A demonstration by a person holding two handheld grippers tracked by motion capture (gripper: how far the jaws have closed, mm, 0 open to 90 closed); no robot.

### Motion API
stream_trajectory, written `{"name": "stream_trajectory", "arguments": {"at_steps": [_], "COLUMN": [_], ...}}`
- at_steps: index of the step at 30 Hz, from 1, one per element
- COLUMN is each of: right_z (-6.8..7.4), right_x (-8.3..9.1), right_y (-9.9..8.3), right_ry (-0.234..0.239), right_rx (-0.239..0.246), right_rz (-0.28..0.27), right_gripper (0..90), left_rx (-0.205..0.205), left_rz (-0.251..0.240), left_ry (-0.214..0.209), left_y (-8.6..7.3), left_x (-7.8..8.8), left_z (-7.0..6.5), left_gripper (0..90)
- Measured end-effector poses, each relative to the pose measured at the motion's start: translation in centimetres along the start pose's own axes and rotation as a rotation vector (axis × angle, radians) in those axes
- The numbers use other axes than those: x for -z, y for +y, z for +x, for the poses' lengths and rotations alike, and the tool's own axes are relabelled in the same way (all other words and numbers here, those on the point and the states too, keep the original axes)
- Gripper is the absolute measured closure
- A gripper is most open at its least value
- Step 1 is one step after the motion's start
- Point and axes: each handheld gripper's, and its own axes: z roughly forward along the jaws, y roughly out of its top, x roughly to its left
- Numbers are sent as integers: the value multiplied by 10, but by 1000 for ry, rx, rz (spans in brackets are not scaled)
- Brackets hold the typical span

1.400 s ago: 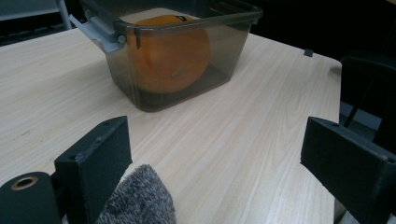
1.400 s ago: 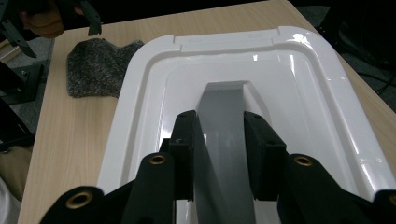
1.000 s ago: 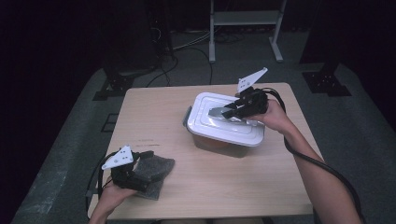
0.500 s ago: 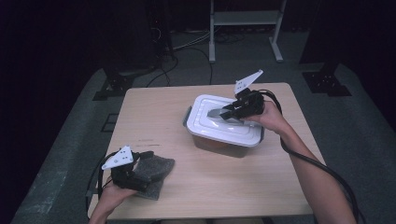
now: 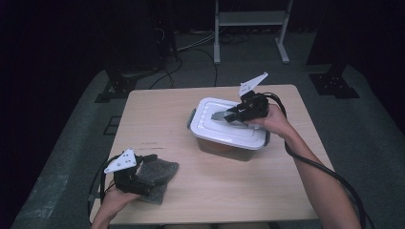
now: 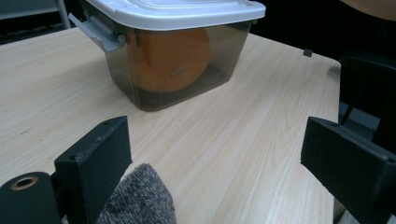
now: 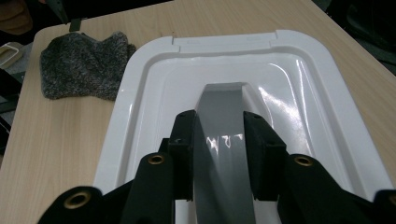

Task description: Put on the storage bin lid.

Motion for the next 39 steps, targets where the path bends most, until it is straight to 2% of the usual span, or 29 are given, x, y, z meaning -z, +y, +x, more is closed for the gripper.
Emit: {"name": "stream_trajectory", "arguments": {"at_steps": [17, 25, 39], "right_z": [1, 5, 10], "right_x": [-4, -3, 16], "right_y": [-2, -1, -4], "right_ry": [-15, -11, -32], "right_rx": [-4, -1, -31], "right_rz": [-16, -8, -62], "right_gripper": [634, 548, 429], "left_rx": [-5, -2, -1], "left_rz": [2, -1, -3], "left_ry": [-5, -6, -6], "left_y": [0, 1, 1], "left_x": [-1, -1, -1], "left_z": [-1, -1, -1], "left_gripper": [79, 79, 77]}}
